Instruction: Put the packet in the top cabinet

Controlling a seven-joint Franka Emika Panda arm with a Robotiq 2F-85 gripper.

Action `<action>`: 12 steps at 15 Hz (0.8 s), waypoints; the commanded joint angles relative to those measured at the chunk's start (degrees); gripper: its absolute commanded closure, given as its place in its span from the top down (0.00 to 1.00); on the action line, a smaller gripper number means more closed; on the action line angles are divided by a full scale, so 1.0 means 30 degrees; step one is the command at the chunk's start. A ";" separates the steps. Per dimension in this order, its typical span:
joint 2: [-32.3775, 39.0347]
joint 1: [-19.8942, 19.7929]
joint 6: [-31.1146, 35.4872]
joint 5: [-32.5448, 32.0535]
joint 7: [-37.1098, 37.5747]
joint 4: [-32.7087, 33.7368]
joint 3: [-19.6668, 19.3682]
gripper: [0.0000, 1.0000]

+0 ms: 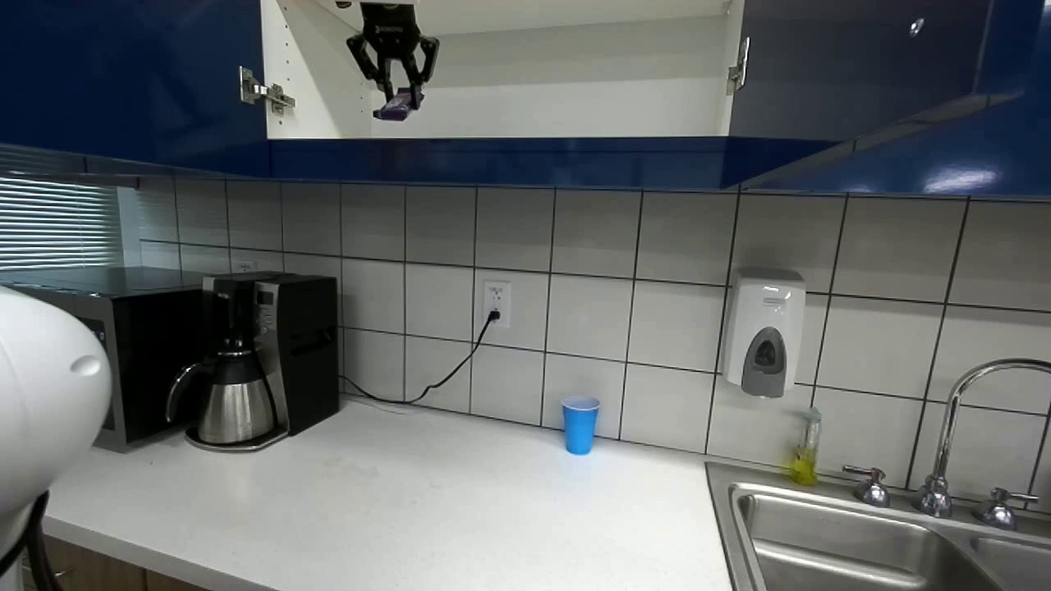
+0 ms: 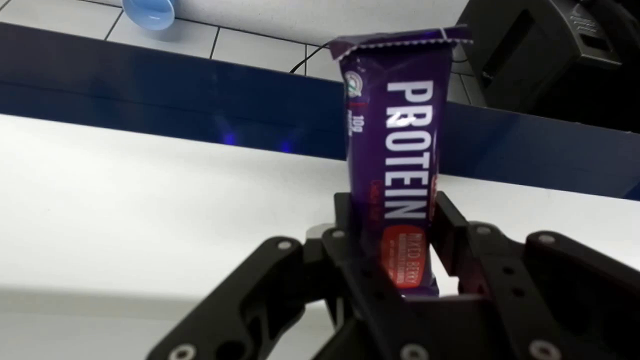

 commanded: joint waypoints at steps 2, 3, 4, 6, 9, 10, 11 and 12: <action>0.1755 -0.0442 -0.0765 0.0258 0.0516 0.2390 0.0280 0.16; 0.2015 -0.0459 -0.0698 0.0264 0.0523 0.2644 0.0292 0.16; 0.2281 -0.0494 -0.0641 0.0277 0.0529 0.2916 0.0288 0.16; 0.2809 -0.0562 -0.0704 0.0219 0.0596 0.3436 0.0310 0.16; 0.3596 -0.0671 -0.0640 0.0066 0.0818 0.4172 0.0346 0.16; 0.3837 -0.0697 -0.0581 0.0086 0.0811 0.4392 0.0347 0.16; 0.4081 -0.0725 -0.0610 0.0053 0.0828 0.4633 0.0358 0.16; 0.4329 -0.0752 -0.0699 0.0072 0.0848 0.4884 0.0359 0.16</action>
